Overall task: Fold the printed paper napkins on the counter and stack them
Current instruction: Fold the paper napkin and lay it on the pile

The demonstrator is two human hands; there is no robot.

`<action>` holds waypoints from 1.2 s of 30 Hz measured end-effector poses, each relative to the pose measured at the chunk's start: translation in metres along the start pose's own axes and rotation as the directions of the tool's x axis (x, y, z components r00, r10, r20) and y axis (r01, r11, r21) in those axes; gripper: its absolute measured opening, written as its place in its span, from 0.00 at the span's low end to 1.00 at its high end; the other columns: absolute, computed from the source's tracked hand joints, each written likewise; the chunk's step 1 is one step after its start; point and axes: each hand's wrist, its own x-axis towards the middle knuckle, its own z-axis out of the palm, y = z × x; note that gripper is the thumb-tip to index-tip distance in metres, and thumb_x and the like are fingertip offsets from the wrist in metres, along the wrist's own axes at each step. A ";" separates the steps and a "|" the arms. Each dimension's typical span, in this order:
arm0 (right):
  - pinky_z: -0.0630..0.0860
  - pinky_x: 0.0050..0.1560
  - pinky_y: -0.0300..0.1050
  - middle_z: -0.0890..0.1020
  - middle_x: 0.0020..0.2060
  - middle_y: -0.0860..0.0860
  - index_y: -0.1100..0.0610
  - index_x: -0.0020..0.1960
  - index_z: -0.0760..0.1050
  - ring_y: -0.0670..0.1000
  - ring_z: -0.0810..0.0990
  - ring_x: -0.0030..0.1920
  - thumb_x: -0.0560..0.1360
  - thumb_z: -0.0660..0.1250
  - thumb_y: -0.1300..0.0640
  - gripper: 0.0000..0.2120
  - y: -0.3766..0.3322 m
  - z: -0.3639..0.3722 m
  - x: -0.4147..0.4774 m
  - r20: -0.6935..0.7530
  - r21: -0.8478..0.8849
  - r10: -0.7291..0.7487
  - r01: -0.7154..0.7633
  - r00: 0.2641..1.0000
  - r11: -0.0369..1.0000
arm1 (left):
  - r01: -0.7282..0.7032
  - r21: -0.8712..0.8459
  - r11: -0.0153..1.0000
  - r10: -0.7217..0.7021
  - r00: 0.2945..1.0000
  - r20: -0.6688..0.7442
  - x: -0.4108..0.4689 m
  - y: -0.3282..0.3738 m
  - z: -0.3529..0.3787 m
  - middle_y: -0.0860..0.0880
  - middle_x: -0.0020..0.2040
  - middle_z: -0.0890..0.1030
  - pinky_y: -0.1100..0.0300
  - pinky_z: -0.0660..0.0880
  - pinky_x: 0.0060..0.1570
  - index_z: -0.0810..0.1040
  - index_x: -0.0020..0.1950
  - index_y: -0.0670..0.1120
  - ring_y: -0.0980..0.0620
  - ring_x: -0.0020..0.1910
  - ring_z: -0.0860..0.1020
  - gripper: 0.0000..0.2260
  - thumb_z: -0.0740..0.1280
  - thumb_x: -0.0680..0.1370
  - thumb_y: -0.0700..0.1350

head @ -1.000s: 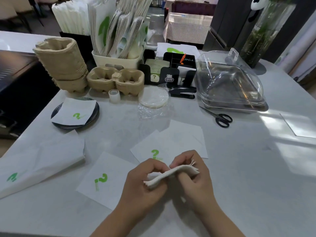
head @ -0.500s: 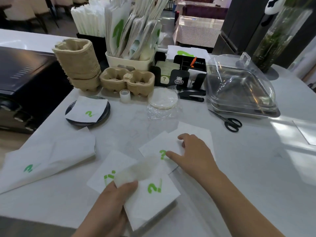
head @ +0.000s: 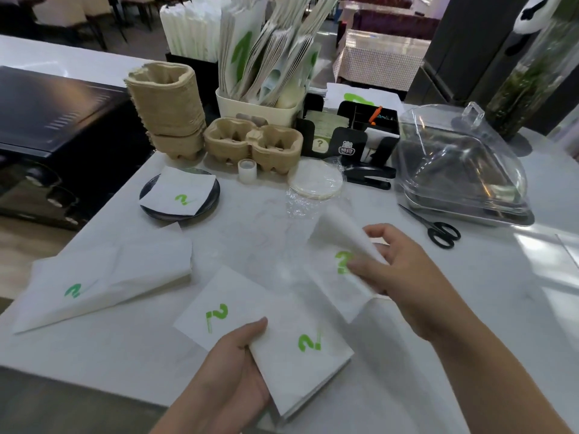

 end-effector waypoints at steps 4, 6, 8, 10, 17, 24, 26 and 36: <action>0.79 0.50 0.53 0.87 0.53 0.60 0.56 0.63 0.78 0.59 0.86 0.48 0.67 0.72 0.65 0.24 -0.004 0.007 -0.038 0.229 0.323 0.074 -0.148 0.971 0.935 | 0.062 0.004 0.998 -0.062 0.991 0.118 0.003 0.000 0.001 0.34 0.66 0.81 0.38 0.67 0.73 0.77 0.70 0.37 0.32 0.66 0.80 0.23 0.55 0.83 0.49; 0.82 0.44 0.51 0.89 0.49 0.57 0.53 0.61 0.77 0.57 0.88 0.45 0.66 0.73 0.62 0.23 0.007 0.018 -0.047 0.171 0.164 0.115 -0.143 0.979 0.976 | 0.077 -0.004 0.997 -0.075 0.982 0.173 0.006 0.000 -0.002 0.33 0.71 0.77 0.39 0.60 0.77 0.72 0.74 0.37 0.33 0.71 0.75 0.27 0.53 0.83 0.53; 0.84 0.46 0.53 0.89 0.46 0.52 0.46 0.58 0.77 0.54 0.89 0.43 0.67 0.76 0.60 0.22 0.019 0.027 -0.052 0.066 -0.063 0.134 -0.129 0.989 0.990 | 0.073 -0.016 0.997 -0.069 0.977 0.203 0.009 0.000 -0.003 0.33 0.76 0.71 0.39 0.61 0.78 0.67 0.78 0.37 0.33 0.75 0.71 0.30 0.50 0.84 0.57; 0.83 0.48 0.50 0.89 0.44 0.47 0.40 0.55 0.75 0.49 0.88 0.42 0.68 0.76 0.60 0.22 0.026 0.034 -0.057 0.007 -0.171 0.136 -0.133 0.991 0.976 | 0.061 -0.040 0.997 -0.052 0.978 0.202 0.010 -0.001 -0.001 0.33 0.74 0.73 0.38 0.74 0.69 0.71 0.75 0.37 0.33 0.71 0.75 0.30 0.51 0.84 0.58; 0.82 0.46 0.43 0.88 0.44 0.42 0.39 0.55 0.73 0.41 0.86 0.41 0.68 0.76 0.58 0.22 0.035 0.047 -0.064 -0.078 -0.193 0.088 -0.102 0.993 0.976 | 0.067 -0.082 0.994 -0.050 0.979 0.197 0.006 -0.004 0.000 0.33 0.76 0.71 0.38 0.72 0.70 0.71 0.76 0.39 0.34 0.74 0.72 0.38 0.57 0.80 0.68; 0.75 0.43 0.39 0.81 0.46 0.43 0.40 0.57 0.75 0.44 0.81 0.39 0.62 0.76 0.37 0.26 0.030 0.018 -0.041 -0.173 -0.523 -0.068 -0.033 0.983 0.851 | -0.113 0.022 0.993 0.111 0.990 0.092 0.010 -0.019 -0.008 0.34 0.62 0.84 0.34 0.74 0.67 0.76 0.69 0.39 0.32 0.62 0.82 0.17 0.58 0.82 0.34; 0.76 0.49 0.45 0.81 0.50 0.45 0.47 0.60 0.77 0.48 0.80 0.46 0.68 0.73 0.38 0.24 0.032 -0.008 -0.009 -0.294 -0.639 -0.166 -0.064 0.941 0.766 | -0.118 0.035 0.992 0.117 0.992 0.036 0.004 -0.017 -0.009 0.35 0.61 0.85 0.34 0.80 0.58 0.78 0.67 0.39 0.33 0.58 0.84 0.16 0.60 0.81 0.34; 0.74 0.48 0.49 0.78 0.46 0.49 0.55 0.55 0.76 0.54 0.78 0.48 0.68 0.76 0.46 0.21 0.047 -0.032 0.058 -0.266 -0.735 0.118 -0.280 0.957 0.617 | -0.077 0.103 0.992 0.076 0.997 0.008 -0.004 -0.020 -0.011 0.34 0.61 0.84 0.36 0.74 0.64 0.78 0.68 0.39 0.32 0.62 0.81 0.18 0.62 0.79 0.34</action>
